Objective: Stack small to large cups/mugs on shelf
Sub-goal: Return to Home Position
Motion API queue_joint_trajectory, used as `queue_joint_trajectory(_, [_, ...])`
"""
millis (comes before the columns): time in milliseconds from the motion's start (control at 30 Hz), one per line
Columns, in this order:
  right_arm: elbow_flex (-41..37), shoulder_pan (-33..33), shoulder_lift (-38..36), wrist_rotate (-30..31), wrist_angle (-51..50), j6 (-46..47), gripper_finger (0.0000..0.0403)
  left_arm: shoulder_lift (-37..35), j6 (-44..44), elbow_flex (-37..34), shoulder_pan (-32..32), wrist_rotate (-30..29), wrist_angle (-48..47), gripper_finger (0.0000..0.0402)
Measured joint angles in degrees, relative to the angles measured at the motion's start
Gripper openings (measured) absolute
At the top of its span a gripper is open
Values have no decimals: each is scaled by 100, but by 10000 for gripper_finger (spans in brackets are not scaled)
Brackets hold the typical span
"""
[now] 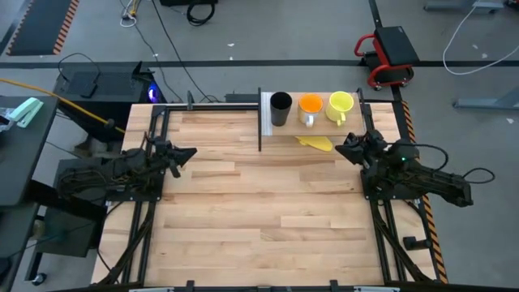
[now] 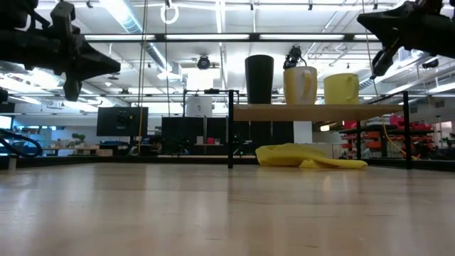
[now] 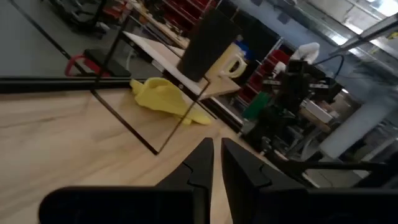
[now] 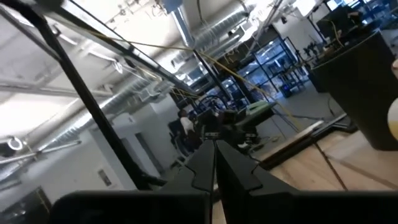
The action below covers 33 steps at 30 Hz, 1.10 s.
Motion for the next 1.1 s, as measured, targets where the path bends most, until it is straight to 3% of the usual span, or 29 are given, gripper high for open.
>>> queue_joint_trajectory(333, [0, 71, 2, -163, 36, -932, 22, 0, 595, 0, -259, 423, -1, 28])
queue_joint_trajectory(667, [0, 759, 2, -17, -31, -1433, 22, 0, 937, 2, -705, 203, 150, 39])
queue_joint_trajectory(1100, [0, 822, 4, 159, -779, -2034, 22, 0, 1557, 2, -750, 155, -554, 30])
